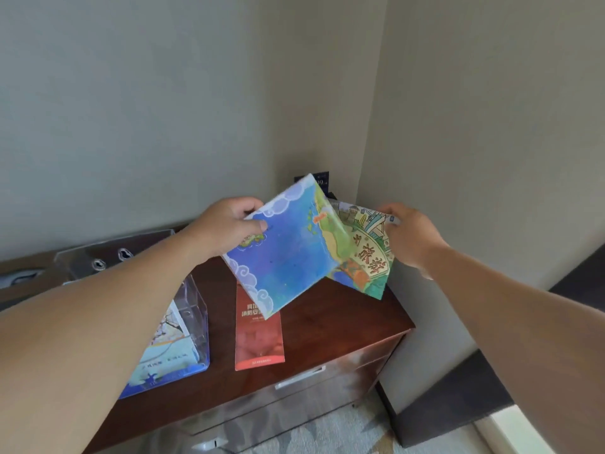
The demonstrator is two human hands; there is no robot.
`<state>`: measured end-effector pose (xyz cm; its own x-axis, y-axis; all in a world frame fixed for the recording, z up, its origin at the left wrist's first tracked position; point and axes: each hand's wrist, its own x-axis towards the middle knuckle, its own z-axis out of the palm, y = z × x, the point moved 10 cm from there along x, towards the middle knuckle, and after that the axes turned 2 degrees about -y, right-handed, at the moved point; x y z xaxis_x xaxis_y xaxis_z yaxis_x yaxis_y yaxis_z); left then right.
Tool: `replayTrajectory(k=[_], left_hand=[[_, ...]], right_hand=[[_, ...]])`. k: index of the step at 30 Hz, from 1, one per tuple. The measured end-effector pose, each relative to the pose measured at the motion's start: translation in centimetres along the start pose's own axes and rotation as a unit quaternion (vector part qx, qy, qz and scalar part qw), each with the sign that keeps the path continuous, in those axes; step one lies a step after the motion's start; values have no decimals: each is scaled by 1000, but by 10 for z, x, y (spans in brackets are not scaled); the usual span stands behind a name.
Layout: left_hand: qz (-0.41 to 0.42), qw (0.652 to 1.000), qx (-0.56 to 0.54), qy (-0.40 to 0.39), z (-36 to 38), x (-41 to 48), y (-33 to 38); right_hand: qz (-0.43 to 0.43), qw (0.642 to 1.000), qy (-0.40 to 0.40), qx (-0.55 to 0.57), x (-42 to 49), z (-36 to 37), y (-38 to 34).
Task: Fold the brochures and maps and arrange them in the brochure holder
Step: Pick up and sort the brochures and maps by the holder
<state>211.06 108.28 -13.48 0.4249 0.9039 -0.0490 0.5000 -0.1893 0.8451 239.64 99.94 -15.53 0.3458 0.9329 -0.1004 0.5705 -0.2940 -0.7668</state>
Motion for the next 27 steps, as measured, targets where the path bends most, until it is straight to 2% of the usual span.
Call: replayTrajectory(k=[2,4,8,11,15,22,27], left_hand=[[12,998,52,-38,8,-3,14],[38,991,126,-39,9,-4,30],[134,952,271,43,2,-7,67],[163,928,332,52,7,-7,82],[129,935,326,54,4,-6,82],[86,955,284,26,3,-5,74],[88,959,266,28,2,-5,78]], right_hand=[[-9,998,13,66,-3,-4,-17],[-30,994,14,105,-6,-4,-35],[-58,983,-23,175,-9,9,-61],[-60,962,-68,256,-12,22,-74],[-55,936,-113,327,-19,33,-83],[-53,926,-100,360,-21,30,-81],[-44,922,-131,361,-21,33,-74]])
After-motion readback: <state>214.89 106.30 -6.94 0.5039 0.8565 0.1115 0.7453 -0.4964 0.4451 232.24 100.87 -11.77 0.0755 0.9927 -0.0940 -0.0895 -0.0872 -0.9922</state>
